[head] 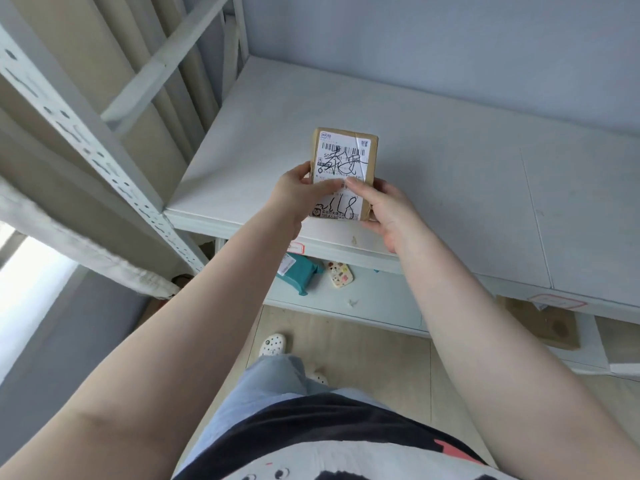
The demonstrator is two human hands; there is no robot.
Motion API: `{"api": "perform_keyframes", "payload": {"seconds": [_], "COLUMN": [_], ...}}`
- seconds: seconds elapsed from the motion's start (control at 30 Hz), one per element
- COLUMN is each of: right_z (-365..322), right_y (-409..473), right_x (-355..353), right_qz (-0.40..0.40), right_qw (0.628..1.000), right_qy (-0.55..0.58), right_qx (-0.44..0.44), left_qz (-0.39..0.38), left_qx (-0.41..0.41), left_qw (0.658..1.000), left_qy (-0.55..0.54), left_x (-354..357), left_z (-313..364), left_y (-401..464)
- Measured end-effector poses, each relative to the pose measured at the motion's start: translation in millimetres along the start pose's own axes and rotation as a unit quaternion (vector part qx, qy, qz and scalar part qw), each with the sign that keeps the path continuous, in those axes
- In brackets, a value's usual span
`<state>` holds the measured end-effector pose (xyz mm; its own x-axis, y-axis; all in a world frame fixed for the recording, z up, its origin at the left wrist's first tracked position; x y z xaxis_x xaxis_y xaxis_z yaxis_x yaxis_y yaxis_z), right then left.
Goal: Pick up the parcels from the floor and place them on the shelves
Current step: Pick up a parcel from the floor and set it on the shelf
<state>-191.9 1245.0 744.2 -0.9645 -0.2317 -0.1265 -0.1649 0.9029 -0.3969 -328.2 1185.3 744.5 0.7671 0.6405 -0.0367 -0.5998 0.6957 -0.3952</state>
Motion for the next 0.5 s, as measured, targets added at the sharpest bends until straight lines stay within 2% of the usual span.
{"api": "perform_keyframes", "payload": {"seconds": [0.2, 0.3, 0.4, 0.5], "right_z": [-5.6, -8.3, -9.1, -4.6], "right_y": [18.5, 25.3, 31.3, 37.7], "right_x": [3.1, 6.3, 4.2, -1.8], "right_qz": [0.050, 0.072, 0.065, 0.031], "right_qw": [0.998, 0.997, 0.998, 0.999], "right_qy": [-0.004, -0.005, -0.002, -0.017], "right_qx": [0.045, 0.030, 0.013, -0.016], "left_qz": [0.040, 0.037, 0.001, -0.076], "left_qx": [-0.009, -0.005, 0.008, 0.032], "left_qw": [0.997, 0.994, 0.993, 0.988], "left_qy": [0.064, 0.098, 0.116, 0.133], "left_x": [15.9, 21.5, 21.2, 16.8], "left_z": [2.8, 4.2, 4.2, 3.9], "left_y": [28.4, 41.4, 54.7, 61.4]}}
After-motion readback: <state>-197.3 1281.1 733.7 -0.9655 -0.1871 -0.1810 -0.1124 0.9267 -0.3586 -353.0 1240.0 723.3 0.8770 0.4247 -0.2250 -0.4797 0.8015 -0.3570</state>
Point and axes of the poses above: each hand's wrist, its own y-axis towards the middle knuckle, its own x-axis out of the palm, z = x × y, the point moved 3 cm from there along y, towards the middle knuckle, and after that the axes turned 13 degrees about z, right-handed, at the moved point
